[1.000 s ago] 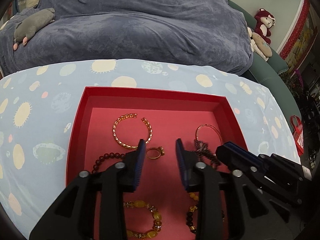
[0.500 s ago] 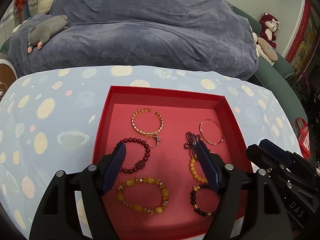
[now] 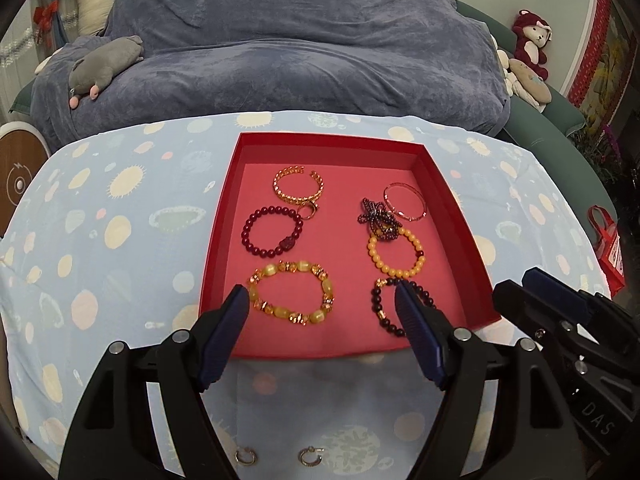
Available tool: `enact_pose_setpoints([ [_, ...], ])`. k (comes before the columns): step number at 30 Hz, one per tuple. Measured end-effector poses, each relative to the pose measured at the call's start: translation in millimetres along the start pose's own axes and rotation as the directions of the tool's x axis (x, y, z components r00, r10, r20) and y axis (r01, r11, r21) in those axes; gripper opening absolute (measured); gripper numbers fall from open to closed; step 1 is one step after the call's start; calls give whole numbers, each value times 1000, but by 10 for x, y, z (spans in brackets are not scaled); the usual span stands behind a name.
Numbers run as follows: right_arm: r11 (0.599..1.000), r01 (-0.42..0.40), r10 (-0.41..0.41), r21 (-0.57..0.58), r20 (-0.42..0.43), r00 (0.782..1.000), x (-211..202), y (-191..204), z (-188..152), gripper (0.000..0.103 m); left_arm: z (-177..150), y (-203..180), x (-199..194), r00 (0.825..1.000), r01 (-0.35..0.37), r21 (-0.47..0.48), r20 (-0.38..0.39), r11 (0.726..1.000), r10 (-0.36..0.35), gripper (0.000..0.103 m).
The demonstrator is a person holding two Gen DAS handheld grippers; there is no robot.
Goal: Organize jewelry
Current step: 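Move the right tool to a gold hoop earring and close on it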
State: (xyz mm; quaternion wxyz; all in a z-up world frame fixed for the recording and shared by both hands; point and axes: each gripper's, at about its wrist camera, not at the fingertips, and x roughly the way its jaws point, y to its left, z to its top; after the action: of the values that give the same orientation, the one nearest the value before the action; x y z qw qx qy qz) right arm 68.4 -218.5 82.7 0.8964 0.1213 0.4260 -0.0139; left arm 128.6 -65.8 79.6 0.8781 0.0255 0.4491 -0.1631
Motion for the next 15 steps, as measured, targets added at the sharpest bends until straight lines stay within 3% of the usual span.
enact_pose_setpoints([
  [8, 1000, -15, 13, -26, -75, 997, -86, 174, -502, 41, -533, 369, -188, 998, -40, -79, -47, 996, 37, 71],
  [15, 993, -65, 49, -96, -159, 986, -10, 489, -926, 41, -991, 727, -312, 989, -127, -116, -88, 985, 118, 71],
])
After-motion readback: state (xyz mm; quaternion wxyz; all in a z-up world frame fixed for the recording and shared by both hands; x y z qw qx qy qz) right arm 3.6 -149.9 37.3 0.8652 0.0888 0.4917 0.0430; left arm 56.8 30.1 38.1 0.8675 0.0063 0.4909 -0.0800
